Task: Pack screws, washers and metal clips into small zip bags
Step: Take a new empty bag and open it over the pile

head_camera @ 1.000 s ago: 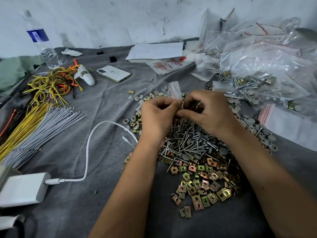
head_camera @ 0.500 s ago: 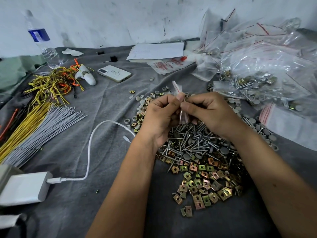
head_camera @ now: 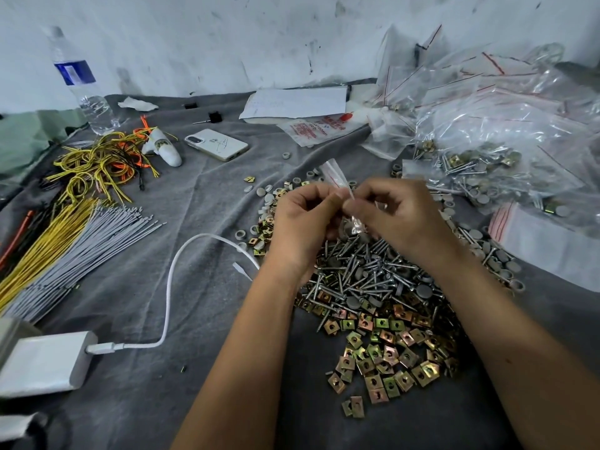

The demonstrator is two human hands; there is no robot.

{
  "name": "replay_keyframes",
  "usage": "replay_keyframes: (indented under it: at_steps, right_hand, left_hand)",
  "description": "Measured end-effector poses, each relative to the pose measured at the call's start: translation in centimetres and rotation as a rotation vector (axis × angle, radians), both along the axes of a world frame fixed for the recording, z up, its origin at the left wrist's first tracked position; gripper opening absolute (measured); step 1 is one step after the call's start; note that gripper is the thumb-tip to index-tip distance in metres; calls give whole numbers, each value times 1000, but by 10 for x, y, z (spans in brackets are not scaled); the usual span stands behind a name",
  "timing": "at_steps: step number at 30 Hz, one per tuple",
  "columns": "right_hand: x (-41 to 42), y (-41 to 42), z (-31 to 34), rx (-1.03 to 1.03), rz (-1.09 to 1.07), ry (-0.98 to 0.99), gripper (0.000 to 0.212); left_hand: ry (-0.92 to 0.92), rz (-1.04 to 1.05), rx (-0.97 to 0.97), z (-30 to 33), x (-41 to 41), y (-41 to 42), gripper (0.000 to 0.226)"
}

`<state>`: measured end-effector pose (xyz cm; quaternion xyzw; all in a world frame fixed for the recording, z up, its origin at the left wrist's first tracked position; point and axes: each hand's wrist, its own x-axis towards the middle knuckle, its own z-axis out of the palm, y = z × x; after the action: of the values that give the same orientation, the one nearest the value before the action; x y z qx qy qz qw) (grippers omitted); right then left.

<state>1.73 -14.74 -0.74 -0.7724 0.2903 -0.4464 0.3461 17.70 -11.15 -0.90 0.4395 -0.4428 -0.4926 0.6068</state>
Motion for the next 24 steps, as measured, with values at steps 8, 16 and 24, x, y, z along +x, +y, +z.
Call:
replay_keyframes:
  at_steps: [8, 16, 24]
  right_hand:
    - [-1, -3, -3, 32, 77, 84, 34]
    - [1, -2, -1, 314, 247, -202, 30]
    - [-10, -4, 2, -116, -320, -30, 32]
  left_hand:
    - [53, -102, -52, 4, 1, 6, 25]
    - [198, -177, -53, 3, 3, 2, 26]
    - [-218, 69, -121, 1, 7, 2, 30]
